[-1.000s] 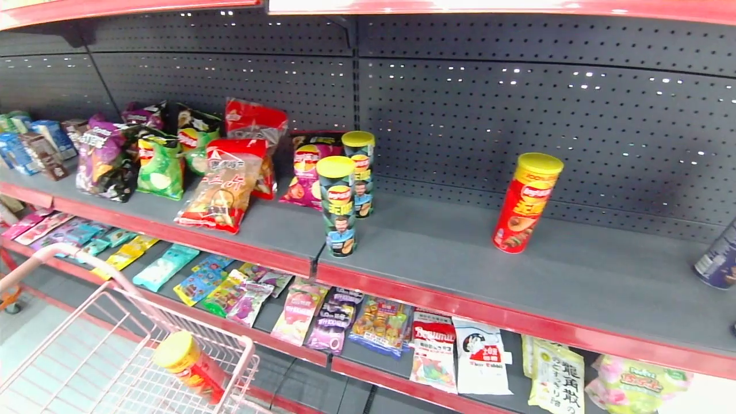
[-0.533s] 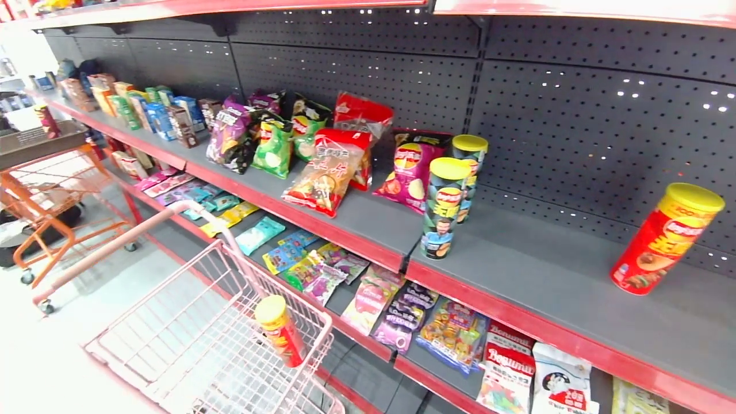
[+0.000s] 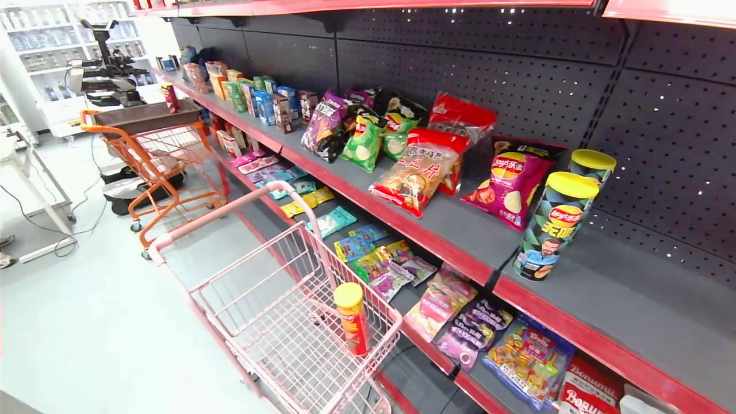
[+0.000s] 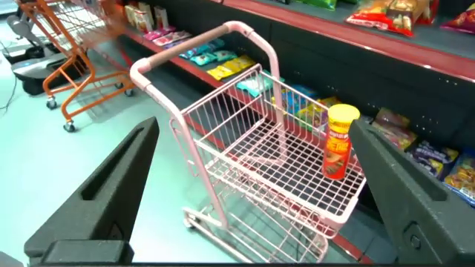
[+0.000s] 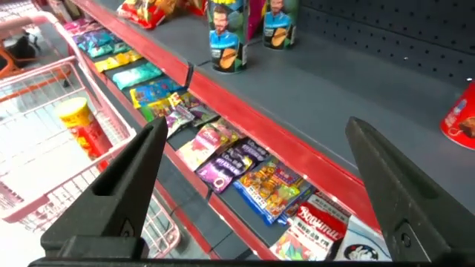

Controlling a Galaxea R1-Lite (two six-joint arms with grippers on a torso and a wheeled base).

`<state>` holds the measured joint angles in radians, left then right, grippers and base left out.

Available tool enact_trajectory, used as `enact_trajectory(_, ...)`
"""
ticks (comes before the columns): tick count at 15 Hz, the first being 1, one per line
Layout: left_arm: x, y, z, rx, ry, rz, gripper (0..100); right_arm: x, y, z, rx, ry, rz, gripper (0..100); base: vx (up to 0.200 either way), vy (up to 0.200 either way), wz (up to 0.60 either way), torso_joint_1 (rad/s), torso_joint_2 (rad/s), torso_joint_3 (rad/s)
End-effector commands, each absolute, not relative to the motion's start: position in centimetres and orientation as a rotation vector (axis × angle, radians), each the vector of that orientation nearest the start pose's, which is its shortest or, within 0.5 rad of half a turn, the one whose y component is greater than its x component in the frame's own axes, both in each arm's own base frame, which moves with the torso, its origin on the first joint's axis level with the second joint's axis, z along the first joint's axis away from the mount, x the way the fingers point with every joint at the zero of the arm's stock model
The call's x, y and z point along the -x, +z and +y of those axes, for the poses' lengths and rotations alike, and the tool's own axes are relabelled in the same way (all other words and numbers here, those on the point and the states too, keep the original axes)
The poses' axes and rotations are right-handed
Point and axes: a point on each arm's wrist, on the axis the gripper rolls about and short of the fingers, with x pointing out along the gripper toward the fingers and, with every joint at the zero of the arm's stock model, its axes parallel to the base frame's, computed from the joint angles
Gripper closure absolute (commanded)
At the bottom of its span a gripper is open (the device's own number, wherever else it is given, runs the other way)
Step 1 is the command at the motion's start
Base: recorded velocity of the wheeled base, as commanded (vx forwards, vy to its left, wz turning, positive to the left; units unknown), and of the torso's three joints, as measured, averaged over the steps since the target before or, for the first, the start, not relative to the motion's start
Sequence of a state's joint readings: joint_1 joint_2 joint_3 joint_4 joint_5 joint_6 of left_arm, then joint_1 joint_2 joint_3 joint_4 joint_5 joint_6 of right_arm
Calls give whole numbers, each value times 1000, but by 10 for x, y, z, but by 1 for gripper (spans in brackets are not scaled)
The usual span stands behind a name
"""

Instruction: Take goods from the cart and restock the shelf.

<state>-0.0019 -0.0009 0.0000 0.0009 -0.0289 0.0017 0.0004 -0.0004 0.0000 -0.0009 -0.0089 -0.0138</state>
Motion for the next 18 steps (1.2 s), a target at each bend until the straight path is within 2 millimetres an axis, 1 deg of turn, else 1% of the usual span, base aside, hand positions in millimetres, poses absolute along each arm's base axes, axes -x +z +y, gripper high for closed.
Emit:
enact_trajectory(1,23,75,-1,-2,-31,0,0,23,75,0,14,-9,0,0,0,0,0,0,0,0)
enact_trajectory(7,23,75,-1,-2,-31,0,0,23,75,0,12,-9,0,0,0,0,0,-23,46,29)
enact_trajectory(13,23,76,-1,-3,-34,-2,0,23,75,0,12,-8,0,0,0,0,0,-93,212,116)
enact_trajectory(18,23,76,-1,-5,-34,-2,0,23,75,0,11,-8,0,0,0,0,0,-130,300,172)
